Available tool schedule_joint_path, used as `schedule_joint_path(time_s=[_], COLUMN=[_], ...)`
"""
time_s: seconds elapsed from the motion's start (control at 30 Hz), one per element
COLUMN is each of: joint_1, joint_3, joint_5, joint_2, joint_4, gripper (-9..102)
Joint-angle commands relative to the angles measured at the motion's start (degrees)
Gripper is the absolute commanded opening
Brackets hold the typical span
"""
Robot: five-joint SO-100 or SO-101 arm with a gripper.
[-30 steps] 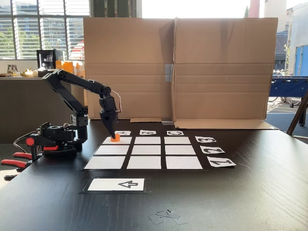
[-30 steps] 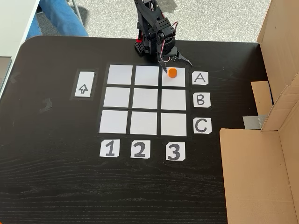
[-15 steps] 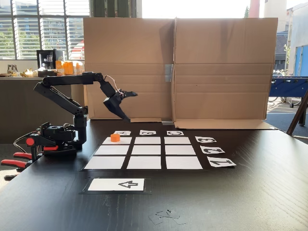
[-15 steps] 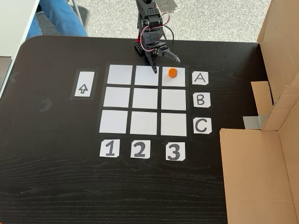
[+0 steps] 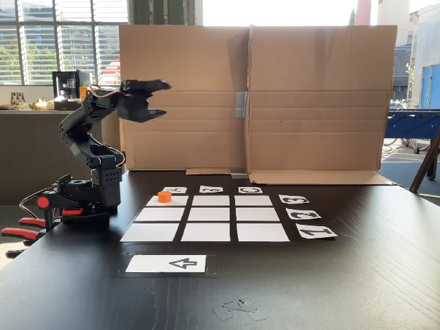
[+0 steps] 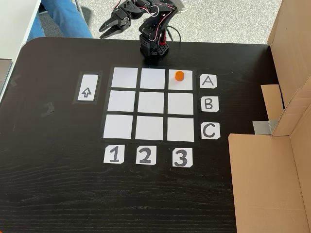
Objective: Pick up the round, orange token and place it in the grid on square A3.
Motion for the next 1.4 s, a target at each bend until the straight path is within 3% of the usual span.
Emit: schedule_joint_path(time_s=[0.0,0.17,0.43,0.77,1.37], joint_1=[13.9,32.3,47.8,53.3,56.9], joint_3=[4.2,16.5,32.7,42.5,42.5], joint_5=[4.8,13.0,13.2,12.5,12.7], joint_2=[4.1,6.3,22.2,28.9,28.9], joint_4=[-1.5,-3.6,-2.8,-2.3,1.0], gripper=[-1,-1,-1,-1,-1])
